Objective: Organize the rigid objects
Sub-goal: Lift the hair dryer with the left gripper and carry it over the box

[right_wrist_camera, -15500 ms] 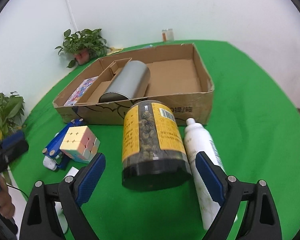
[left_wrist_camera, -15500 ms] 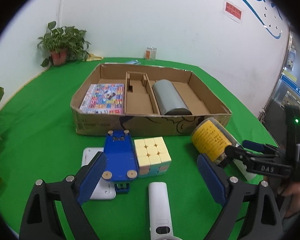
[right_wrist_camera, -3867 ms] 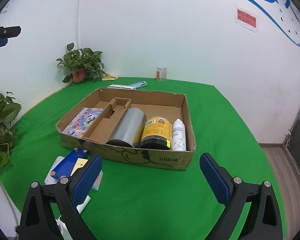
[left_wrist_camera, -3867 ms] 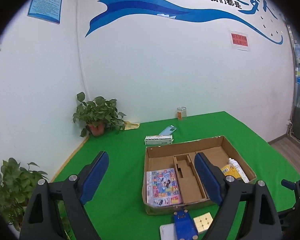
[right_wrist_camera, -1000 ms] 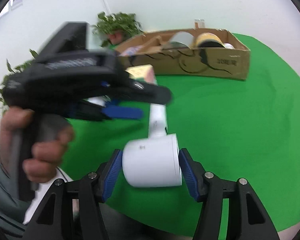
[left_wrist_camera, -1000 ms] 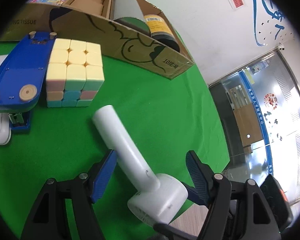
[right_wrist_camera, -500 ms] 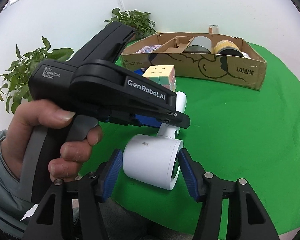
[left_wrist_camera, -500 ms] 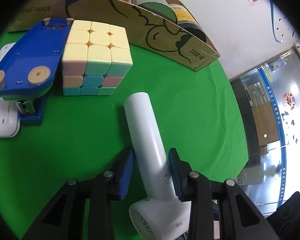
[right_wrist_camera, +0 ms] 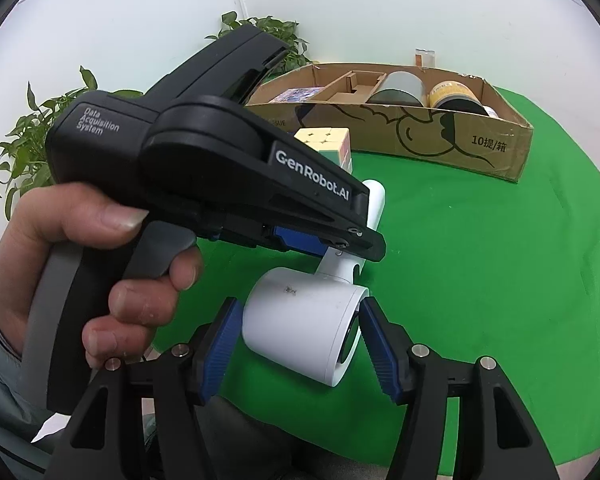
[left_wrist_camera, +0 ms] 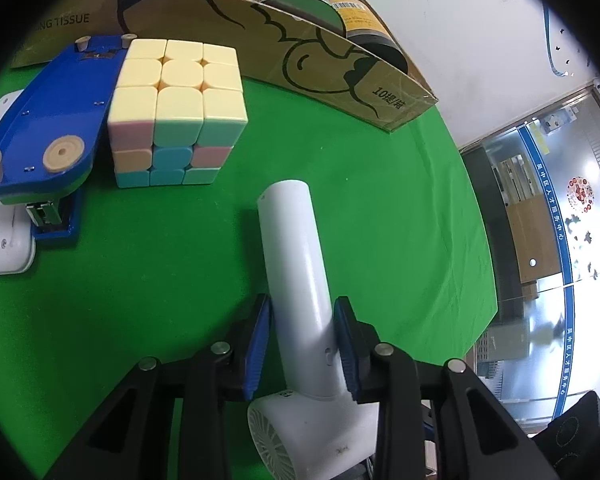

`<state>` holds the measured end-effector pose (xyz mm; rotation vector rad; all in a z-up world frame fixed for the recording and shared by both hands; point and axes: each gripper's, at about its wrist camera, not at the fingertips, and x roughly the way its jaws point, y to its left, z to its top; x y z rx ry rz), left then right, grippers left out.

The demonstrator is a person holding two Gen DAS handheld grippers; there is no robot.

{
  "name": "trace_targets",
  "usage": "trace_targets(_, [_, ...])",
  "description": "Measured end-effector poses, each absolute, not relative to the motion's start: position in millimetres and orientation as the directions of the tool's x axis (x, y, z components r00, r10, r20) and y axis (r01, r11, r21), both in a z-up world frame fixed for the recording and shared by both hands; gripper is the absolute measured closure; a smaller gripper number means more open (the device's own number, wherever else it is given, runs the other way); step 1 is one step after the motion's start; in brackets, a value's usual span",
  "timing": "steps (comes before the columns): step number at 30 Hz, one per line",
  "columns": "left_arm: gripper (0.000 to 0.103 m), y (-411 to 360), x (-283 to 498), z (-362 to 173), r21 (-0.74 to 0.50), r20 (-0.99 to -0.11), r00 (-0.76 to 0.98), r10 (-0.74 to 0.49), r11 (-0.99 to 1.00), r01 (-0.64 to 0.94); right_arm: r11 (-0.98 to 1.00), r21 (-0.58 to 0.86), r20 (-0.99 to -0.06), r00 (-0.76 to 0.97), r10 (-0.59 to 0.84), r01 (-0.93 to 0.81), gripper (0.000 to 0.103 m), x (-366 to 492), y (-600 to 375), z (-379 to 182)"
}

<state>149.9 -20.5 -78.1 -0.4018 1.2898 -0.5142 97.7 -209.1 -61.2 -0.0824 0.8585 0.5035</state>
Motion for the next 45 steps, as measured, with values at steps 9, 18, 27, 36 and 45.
trace_targets(9, [0.072,-17,157,-87,-0.609,-0.773,0.142,-0.619,0.786,0.112,0.885,0.114,-0.737,0.558,0.380,-0.452,0.043,95,-209,-63])
trace_targets(18, [0.072,-17,153,-85,-0.612,-0.768,0.146,-0.624,0.782,0.122,0.898,0.093,-0.750,0.563,0.347,-0.430,0.041,93,-204,-79])
trace_targets(27, [0.071,-21,143,-85,-0.620,-0.764,0.120,-0.634,0.772,0.140,0.903,0.121,-0.745,0.563,0.357,-0.413,0.041,99,-207,-80])
trace_targets(36, [0.071,-13,137,-70,-0.619,-0.750,0.169,-0.639,0.769,0.157,0.886,0.107,-0.727,0.572,0.380,-0.452,0.041,101,-206,-75])
trace_targets(45, [0.071,1,152,4,-0.581,-0.698,0.338,-0.631,0.775,0.248,0.862,0.015,-0.617,0.674,0.406,-0.506,0.041,117,-194,-25])
